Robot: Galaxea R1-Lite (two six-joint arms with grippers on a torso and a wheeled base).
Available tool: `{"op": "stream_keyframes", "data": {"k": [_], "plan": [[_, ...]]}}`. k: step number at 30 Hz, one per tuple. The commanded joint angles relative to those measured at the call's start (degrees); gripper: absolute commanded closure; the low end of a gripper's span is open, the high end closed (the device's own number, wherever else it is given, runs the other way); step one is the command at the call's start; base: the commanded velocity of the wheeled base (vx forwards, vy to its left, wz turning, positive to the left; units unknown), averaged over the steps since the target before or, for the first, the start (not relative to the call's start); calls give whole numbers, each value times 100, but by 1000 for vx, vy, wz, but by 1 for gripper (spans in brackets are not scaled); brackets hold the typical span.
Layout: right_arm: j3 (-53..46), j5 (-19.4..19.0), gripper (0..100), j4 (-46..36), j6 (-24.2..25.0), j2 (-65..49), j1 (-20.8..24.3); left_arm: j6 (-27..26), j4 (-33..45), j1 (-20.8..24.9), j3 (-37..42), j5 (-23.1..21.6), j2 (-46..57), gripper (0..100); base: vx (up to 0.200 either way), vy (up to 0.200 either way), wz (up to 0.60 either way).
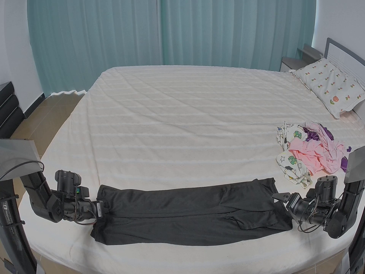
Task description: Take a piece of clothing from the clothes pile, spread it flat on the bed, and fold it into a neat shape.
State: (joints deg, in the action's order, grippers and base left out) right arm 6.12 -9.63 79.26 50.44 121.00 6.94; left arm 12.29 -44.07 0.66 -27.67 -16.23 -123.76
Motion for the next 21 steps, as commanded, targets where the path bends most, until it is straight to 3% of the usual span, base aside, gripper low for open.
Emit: {"op": "stream_keyframes", "data": {"k": [1, 21], "plan": [[-6, -4, 0, 1, 0, 2, 1, 2, 4, -31, 7, 5, 124, 100, 0, 0, 0], [-23, -4, 0, 1, 9, -15, 27, -86, 1067, -901, -230, -56, 1143, 100, 0, 0, 0]]}}
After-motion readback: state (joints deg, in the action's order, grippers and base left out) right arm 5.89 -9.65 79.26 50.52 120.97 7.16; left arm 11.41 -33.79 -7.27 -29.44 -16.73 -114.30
